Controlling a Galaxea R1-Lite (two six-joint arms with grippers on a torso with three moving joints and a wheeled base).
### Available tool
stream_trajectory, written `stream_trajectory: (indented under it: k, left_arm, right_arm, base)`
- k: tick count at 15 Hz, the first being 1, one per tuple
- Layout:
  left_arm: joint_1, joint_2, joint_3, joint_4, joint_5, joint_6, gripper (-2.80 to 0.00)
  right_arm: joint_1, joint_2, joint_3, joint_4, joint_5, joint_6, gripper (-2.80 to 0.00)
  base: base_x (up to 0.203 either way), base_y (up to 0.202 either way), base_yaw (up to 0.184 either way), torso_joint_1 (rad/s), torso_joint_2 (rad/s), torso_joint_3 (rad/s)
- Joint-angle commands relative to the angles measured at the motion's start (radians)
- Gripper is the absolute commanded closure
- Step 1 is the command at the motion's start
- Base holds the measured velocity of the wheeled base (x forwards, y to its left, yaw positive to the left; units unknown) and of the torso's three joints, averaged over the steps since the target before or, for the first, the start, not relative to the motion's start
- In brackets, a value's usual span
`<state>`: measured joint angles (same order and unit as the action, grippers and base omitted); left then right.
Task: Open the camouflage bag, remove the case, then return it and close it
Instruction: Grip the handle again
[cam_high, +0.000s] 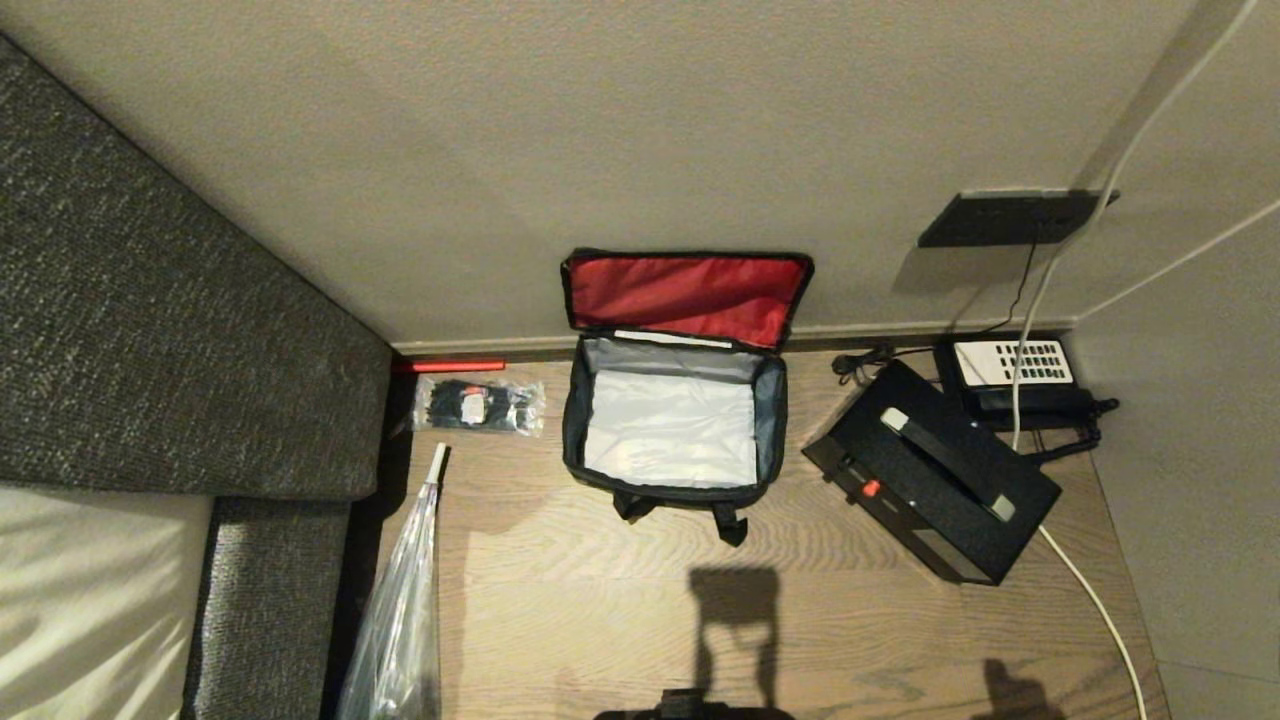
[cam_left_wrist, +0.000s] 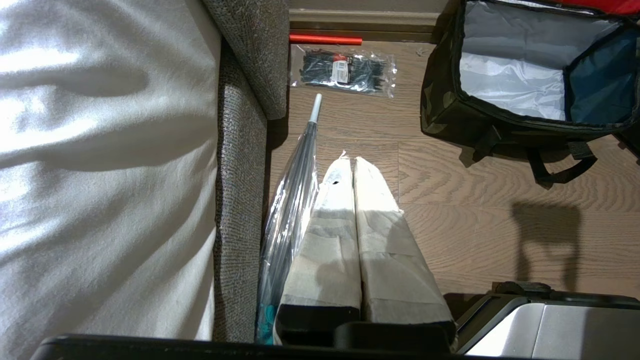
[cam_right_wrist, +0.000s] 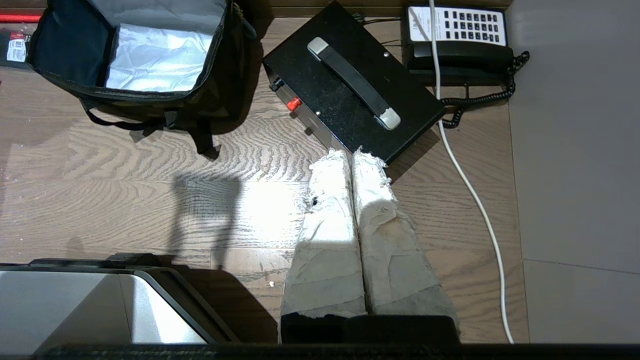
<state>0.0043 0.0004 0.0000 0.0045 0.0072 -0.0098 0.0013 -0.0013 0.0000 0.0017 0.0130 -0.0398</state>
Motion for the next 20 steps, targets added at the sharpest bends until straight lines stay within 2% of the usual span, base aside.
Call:
stream_trajectory:
  k: [1, 20]
  left_arm:
    - [0.0, -0.002, 0.003, 0.0, 0.0, -0.001, 0.0]
    - [0.0, -0.002, 0.003, 0.0, 0.0, 0.001, 0.0]
  right_arm:
    - [0.0, -0.004, 0.0, 0.0, 0.001, 0.0, 0.0]
    - [0.0, -0.005, 0.0, 0.0, 0.001, 0.0, 0.0]
  base:
    - [0.0, 0.0, 0.0, 0.0, 0.0, 0.0]
    - [0.0, 0.0, 0.0, 0.0, 0.0, 0.0]
